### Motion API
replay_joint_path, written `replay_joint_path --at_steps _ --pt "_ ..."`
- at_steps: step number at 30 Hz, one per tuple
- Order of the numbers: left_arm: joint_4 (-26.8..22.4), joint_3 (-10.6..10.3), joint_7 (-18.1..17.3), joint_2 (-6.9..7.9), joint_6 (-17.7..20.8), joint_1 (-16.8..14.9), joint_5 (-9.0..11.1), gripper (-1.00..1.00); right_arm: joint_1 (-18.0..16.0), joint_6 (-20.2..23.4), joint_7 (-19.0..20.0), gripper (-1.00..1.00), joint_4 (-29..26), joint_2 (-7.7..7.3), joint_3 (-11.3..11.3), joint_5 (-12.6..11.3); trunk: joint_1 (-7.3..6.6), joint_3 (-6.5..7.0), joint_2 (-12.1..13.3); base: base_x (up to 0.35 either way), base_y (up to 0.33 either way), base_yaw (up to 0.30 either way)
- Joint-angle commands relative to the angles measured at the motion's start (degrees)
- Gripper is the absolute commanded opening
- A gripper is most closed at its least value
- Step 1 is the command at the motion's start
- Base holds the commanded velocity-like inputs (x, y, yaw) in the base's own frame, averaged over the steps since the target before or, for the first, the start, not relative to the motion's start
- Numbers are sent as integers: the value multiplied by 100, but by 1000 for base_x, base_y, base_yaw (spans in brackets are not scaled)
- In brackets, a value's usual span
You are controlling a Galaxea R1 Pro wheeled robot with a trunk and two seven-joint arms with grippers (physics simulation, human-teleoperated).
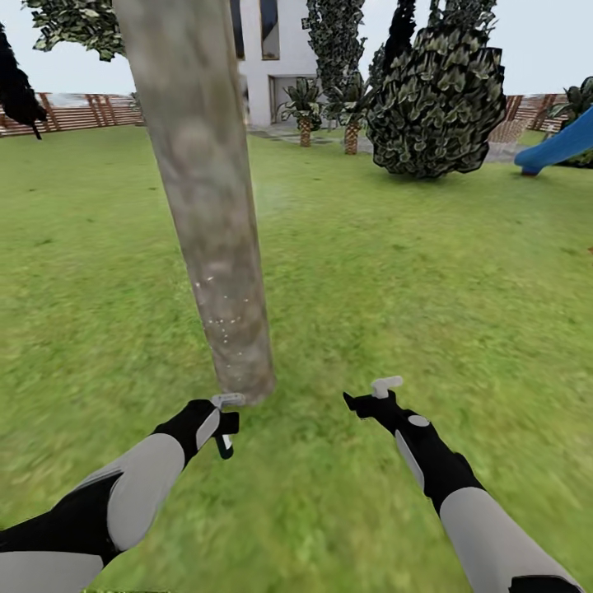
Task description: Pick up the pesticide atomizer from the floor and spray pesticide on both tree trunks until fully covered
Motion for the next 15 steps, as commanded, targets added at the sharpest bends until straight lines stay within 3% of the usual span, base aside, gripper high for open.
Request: replay_joint_path --at_steps 1,9,15 --pt "-10 45 11 -11 31 -3 -55 -100 1 31 16 100 -11 -2 -2 21 0 -5 -2 101 -271 277" --pt "-10 46 22 -39 32 -3 -55 -100 1 31 16 100 -10 -2 -2 21 0 -5 -2 10 -290 264" --pt "-4 47 23 -41 25 -3 -55 -100 1 31 16 100 -1 -2 -2 21 0 -5 -2 0 -297 10"
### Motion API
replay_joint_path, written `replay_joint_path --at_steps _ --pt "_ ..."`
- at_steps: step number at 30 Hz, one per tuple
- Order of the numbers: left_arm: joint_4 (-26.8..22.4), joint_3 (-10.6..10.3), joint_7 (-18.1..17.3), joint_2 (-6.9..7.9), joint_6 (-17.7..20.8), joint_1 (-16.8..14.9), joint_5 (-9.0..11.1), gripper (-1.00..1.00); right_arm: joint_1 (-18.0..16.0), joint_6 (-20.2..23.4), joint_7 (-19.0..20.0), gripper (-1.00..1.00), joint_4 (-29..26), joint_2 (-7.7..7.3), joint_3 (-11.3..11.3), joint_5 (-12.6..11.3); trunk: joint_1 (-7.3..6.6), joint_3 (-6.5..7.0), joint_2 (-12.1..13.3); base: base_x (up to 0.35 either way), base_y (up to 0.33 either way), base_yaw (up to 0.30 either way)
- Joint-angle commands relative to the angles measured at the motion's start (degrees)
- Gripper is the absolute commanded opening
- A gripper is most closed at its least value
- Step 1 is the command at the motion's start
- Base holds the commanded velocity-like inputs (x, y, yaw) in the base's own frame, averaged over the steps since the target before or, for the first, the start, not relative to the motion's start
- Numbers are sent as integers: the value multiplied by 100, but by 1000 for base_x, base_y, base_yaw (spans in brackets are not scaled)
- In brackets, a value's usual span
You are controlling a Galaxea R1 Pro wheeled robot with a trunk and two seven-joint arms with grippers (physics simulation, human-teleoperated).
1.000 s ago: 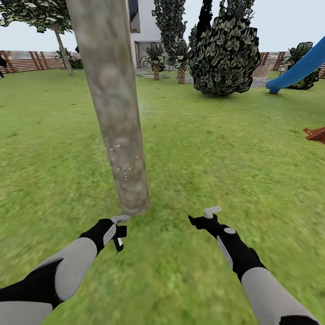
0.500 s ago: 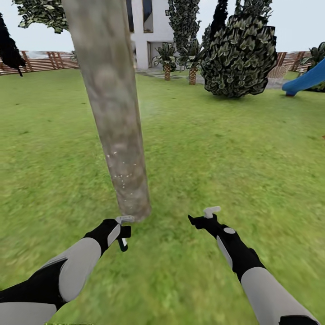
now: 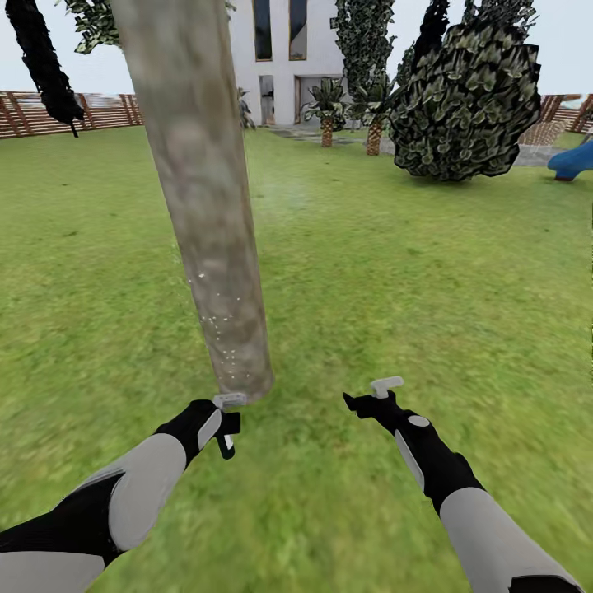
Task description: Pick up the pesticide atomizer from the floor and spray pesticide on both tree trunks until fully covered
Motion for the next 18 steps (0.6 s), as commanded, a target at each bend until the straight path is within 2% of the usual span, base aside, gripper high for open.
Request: replay_joint_path --at_steps 1,5,18 --pt "-11 47 7 -6 32 -2 -51 -100 -1 29 14 100 -10 -2 2 21 -1 -5 -2 0 -300 0" --pt "-10 47 7 -6 32 -2 -51 -100 -1 29 14 100 -9 -2 2 21 -1 -5 -2 0 -301 87" --pt "-10 47 -2 -21 32 -2 -51 -100 -1 29 14 100 -9 -2 2 21 -1 -5 -2 41 -305 273"
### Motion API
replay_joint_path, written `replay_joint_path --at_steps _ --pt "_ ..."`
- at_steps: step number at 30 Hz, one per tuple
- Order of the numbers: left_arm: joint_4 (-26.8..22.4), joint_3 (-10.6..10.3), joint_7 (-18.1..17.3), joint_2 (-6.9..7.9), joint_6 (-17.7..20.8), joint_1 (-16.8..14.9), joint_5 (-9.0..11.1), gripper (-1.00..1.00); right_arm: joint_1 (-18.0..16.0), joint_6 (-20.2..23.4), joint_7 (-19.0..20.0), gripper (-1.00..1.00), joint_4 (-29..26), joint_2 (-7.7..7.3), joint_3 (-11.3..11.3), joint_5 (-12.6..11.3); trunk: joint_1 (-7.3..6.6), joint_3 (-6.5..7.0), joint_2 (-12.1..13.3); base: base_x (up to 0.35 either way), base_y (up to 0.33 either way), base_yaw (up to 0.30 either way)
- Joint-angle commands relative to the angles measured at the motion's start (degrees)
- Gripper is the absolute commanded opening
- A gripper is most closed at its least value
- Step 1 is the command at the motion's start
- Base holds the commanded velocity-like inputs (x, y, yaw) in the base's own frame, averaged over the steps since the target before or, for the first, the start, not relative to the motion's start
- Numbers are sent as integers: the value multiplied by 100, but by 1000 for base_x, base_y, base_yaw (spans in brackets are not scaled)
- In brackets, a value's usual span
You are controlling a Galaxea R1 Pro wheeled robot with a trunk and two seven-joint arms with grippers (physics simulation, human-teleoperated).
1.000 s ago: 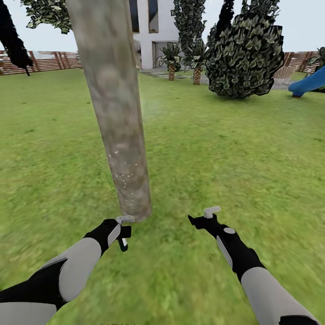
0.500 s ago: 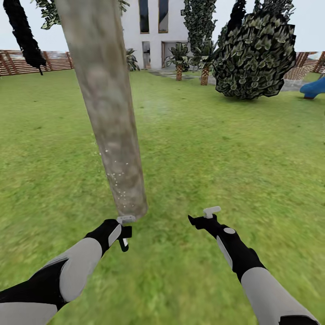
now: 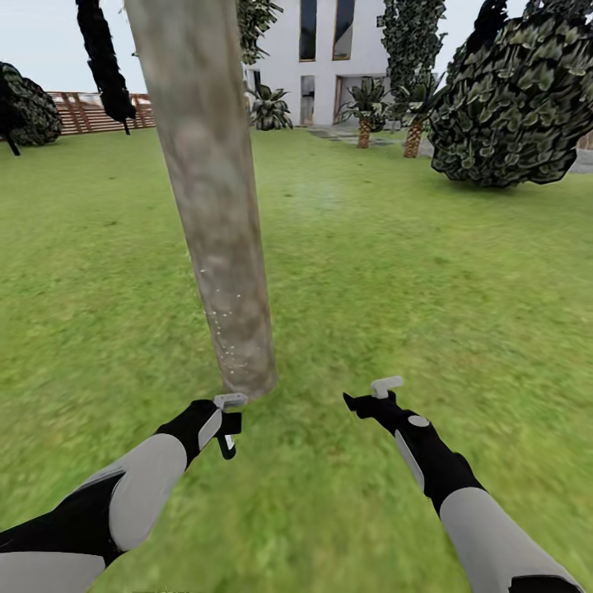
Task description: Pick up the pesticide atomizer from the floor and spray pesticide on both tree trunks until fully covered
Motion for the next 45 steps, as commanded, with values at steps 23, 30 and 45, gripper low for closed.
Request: replay_joint_path --at_steps 23,30,45 --pt "-3 46 -1 -44 23 5 -52 -100 1 31 16 100 -9 -2 5 21 0 -5 -2 52 -318 147" --pt "-2 46 -1 -49 21 5 -52 -100 1 31 16 100 -10 -1 7 21 0 -5 -2 138 -321 211" --pt "-2 46 8 -62 21 5 -52 -100 1 31 16 100 -6 -2 7 21 0 -5 -2 95 -321 277"
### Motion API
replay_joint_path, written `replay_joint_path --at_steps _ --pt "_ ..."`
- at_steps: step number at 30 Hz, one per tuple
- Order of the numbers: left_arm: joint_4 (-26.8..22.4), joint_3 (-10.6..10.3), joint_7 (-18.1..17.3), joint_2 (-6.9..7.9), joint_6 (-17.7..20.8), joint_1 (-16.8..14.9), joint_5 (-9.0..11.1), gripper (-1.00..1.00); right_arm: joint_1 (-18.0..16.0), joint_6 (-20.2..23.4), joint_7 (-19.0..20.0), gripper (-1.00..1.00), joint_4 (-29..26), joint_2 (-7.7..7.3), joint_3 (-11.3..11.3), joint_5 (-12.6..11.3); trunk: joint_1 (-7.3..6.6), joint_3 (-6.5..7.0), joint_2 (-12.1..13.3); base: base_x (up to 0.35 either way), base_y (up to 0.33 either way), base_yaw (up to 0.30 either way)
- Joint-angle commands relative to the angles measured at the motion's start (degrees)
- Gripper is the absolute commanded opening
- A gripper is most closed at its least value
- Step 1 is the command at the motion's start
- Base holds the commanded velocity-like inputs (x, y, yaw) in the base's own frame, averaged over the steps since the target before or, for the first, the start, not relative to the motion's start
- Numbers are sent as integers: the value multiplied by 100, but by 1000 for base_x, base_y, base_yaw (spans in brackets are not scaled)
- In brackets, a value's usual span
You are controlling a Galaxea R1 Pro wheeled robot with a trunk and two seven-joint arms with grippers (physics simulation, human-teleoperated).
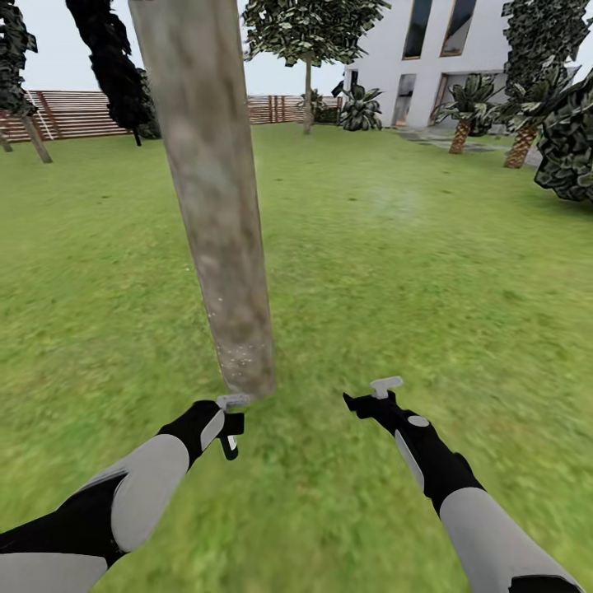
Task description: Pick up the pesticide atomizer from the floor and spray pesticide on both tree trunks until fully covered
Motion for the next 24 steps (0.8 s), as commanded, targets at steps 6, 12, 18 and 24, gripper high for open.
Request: replay_joint_path --at_steps 6,12,18,24 --pt "-10 46 8 -7 30 -3 -51 -100 1 31 16 100 -13 -2 -2 21 -1 -5 -2 0 -325 277" --pt "-10 46 8 -7 30 -3 -51 -100 1 31 16 100 -14 -2 -2 21 -1 -5 -2 0 -325 277" --pt "-10 46 -12 -4 25 -3 -48 -100 1 31 16 100 -12 -2 -7 26 -1 -5 -2 51 -325 275" --pt "-17 37 -27 -66 45 2 -51 -100 1 32 16 100 -62 -34 -32 36 -1 -5 -2 50 -191 142"
